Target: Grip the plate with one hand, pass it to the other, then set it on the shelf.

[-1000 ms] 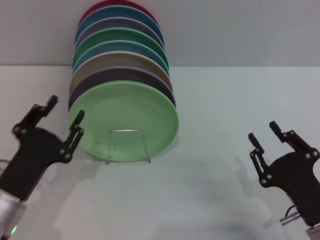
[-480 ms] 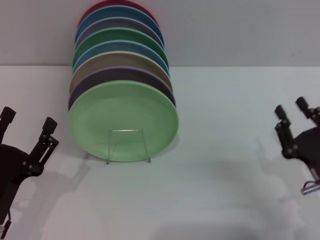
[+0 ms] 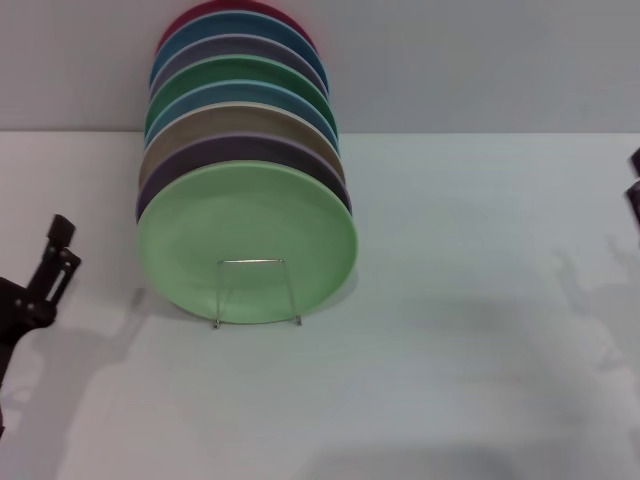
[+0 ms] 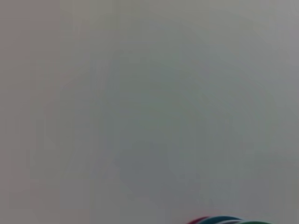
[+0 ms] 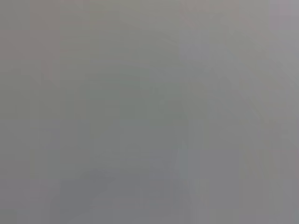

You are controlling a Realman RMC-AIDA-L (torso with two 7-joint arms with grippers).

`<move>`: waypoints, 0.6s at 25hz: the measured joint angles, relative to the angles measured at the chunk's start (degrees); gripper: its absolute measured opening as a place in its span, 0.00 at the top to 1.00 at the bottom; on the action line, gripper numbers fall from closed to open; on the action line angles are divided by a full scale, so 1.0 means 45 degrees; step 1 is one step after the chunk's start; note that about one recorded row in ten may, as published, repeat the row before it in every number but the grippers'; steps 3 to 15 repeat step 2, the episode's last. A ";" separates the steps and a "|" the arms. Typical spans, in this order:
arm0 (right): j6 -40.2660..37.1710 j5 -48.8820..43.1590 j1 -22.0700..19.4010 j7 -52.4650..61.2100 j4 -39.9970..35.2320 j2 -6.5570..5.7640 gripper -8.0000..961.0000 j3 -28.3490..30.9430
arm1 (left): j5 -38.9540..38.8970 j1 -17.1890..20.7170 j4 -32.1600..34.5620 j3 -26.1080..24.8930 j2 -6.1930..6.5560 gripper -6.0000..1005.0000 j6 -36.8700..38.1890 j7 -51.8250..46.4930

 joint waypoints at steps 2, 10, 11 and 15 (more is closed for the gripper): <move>0.0024 0.0001 0.0034 0.0149 0.0012 0.0009 0.48 0.0503 | 0.0000 0.0006 -0.0010 -0.0170 -0.0001 0.14 -0.0071 -0.0003; 0.0024 0.0001 0.0034 0.0149 0.0012 0.0009 0.48 0.0503 | 0.0000 0.0006 -0.0010 -0.0170 -0.0001 0.14 -0.0071 -0.0003; 0.0024 0.0001 0.0034 0.0149 0.0012 0.0009 0.48 0.0503 | 0.0000 0.0006 -0.0010 -0.0170 -0.0001 0.14 -0.0071 -0.0003; 0.0024 0.0001 0.0034 0.0149 0.0012 0.0009 0.48 0.0503 | 0.0000 0.0006 -0.0010 -0.0170 -0.0001 0.14 -0.0071 -0.0003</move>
